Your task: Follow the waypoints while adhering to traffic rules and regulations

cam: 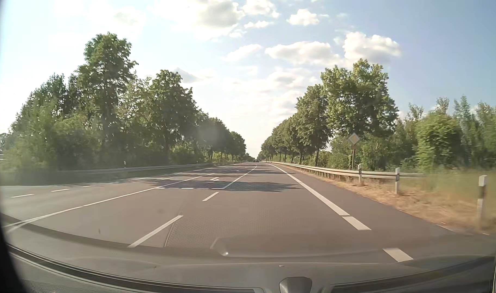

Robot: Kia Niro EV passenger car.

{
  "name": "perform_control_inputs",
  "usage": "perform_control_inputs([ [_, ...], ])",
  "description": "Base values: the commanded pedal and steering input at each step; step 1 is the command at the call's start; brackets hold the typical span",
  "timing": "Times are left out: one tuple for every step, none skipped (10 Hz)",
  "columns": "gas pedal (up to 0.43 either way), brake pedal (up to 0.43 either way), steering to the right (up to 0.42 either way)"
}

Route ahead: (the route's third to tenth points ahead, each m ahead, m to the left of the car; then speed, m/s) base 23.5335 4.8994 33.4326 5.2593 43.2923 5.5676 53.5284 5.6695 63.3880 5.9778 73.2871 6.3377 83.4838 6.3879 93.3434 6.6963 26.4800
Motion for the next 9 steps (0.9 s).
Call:
perform_control_inputs([
  [0.319, 0.006, -0.001],
  [0.319, 0.006, 0.0],
  [0.319, 0.006, 0.0],
  [0.319, 0.006, 0.0],
  [0.26, 0.006, 0.0],
  [0.24, 0.006, 0.0],
  [0.24, 0.006, 0.0],
  [0.24, 0.006, 0.0],
  [0.24, 0.006, 0.0],
])
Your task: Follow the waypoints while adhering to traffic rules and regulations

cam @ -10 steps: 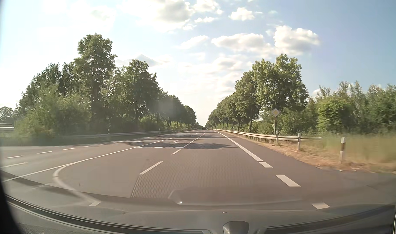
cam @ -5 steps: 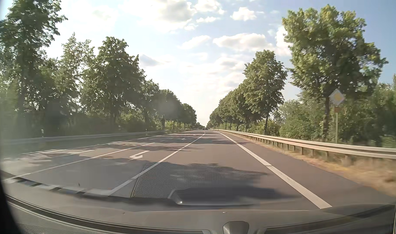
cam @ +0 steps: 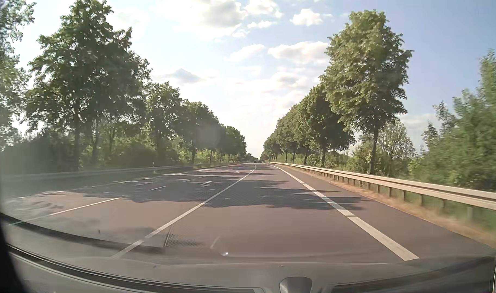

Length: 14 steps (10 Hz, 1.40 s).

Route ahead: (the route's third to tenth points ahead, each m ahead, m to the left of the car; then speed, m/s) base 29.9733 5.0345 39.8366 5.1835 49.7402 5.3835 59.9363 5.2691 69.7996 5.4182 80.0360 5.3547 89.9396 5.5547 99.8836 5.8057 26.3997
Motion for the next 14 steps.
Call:
perform_control_inputs([
  [0.24, 0.006, 0.0],
  [0.24, 0.006, 0.0],
  [0.24, 0.006, 0.0],
  [0.24, 0.006, 0.0],
  [0.24, 0.006, 0.0],
  [0.24, 0.006, 0.0],
  [0.24, 0.006, 0.0],
  [0.24, 0.006, 0.0],
  [0.24, 0.006, 0.0],
  [0.24, 0.006, 0.0],
  [0.24, 0.006, 0.0],
  [0.24, 0.006, 0.0],
  [0.24, 0.006, -0.001],
  [0.24, 0.006, -0.001],
])
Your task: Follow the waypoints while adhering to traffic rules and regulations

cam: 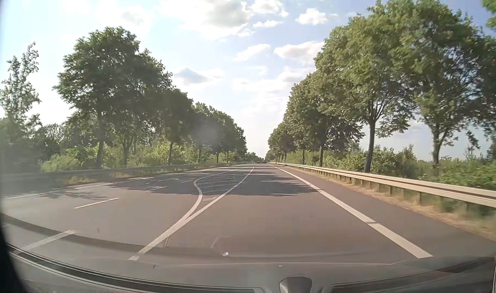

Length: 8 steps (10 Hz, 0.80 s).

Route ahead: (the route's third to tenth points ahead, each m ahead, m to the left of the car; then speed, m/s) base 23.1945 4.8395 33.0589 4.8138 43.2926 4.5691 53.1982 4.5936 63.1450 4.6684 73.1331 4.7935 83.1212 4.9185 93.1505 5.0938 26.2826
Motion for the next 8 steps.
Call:
perform_control_inputs([
  [0.24, 0.006, -0.001],
  [0.24, 0.006, 0.0],
  [0.24, 0.006, -0.001],
  [0.24, 0.006, -0.001],
  [0.228, 0.006, -0.001],
  [0.228, 0.006, 0.0],
  [0.22, 0.006, 0.0],
  [0.22, 0.006, 0.0],
])
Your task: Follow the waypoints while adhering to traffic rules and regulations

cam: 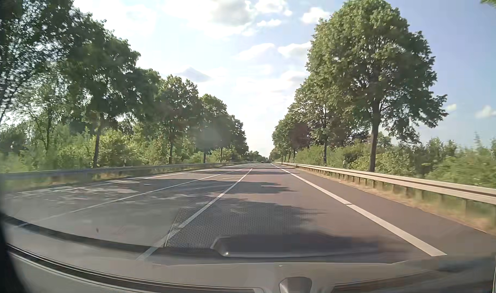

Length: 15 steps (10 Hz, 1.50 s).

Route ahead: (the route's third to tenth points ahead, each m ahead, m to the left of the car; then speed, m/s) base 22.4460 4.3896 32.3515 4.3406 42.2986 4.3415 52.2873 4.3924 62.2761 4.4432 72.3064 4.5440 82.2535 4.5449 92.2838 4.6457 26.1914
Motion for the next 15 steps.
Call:
perform_control_inputs([
  [0.22, 0.006, 0.0],
  [0.22, 0.006, 0.0],
  [0.22, 0.006, 0.0],
  [0.22, 0.006, 0.001],
  [0.22, 0.006, 0.002],
  [0.22, 0.006, 0.002],
  [0.22, 0.006, 0.003],
  [0.22, 0.006, 0.004],
  [0.22, 0.006, 0.004],
  [0.22, 0.006, 0.004],
  [0.209, 0.006, 0.004],
  [0.209, 0.006, 0.004],
  [0.209, 0.006, 0.004],
  [0.197, 0.006, 0.004],
  [0.197, 0.006, 0.004],
])
